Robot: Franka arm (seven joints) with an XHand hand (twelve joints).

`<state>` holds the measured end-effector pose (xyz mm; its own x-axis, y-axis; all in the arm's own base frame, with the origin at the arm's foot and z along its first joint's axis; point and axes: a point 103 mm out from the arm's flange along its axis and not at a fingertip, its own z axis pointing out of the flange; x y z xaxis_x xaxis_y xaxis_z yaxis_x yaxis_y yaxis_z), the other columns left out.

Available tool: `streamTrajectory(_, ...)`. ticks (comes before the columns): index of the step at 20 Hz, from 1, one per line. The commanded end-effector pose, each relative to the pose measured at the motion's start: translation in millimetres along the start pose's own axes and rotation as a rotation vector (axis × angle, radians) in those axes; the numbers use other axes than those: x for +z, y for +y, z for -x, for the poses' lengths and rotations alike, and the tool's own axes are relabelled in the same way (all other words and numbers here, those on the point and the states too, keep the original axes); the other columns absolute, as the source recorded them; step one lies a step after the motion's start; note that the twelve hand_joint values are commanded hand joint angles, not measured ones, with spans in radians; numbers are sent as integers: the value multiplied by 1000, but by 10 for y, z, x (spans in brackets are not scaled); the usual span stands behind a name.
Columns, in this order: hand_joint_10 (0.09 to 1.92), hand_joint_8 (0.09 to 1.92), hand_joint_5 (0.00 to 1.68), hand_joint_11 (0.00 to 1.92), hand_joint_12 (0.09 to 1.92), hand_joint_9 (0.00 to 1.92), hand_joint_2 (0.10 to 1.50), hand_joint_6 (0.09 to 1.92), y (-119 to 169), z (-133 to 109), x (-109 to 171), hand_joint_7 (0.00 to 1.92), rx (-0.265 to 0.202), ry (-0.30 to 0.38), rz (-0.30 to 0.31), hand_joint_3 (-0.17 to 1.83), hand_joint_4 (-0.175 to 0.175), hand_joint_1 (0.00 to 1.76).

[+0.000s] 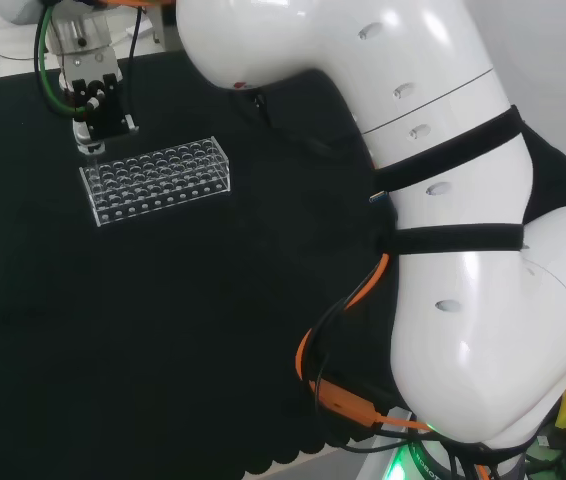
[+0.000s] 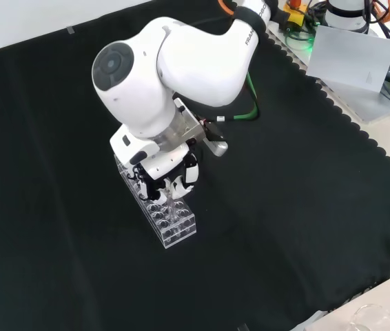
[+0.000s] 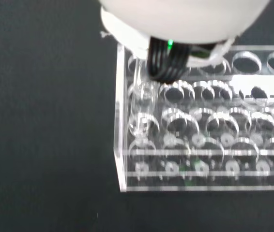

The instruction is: Pick up the test tube.

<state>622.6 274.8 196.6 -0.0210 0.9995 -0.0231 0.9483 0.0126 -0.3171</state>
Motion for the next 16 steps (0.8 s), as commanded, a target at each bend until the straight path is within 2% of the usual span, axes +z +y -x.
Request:
streamTrajectory(1, 877, 504, 1393, 1209, 1152, 1516, 463, 532, 0, 30, -133, 1464, -25, 3, 96, 907, -175, 1345)
streamTrajectory(6, 856, 457, 1421, 1223, 1154, 1545, 452, 483, -30, 35, -203, 1487, -59, -7, 100, 911, -175, 1343)
streamTrajectory(16, 835, 409, 1446, 1223, 1162, 1562, 438, 441, -204, 108, -491, 1515, -135, 22, 118, 923, -175, 1346)
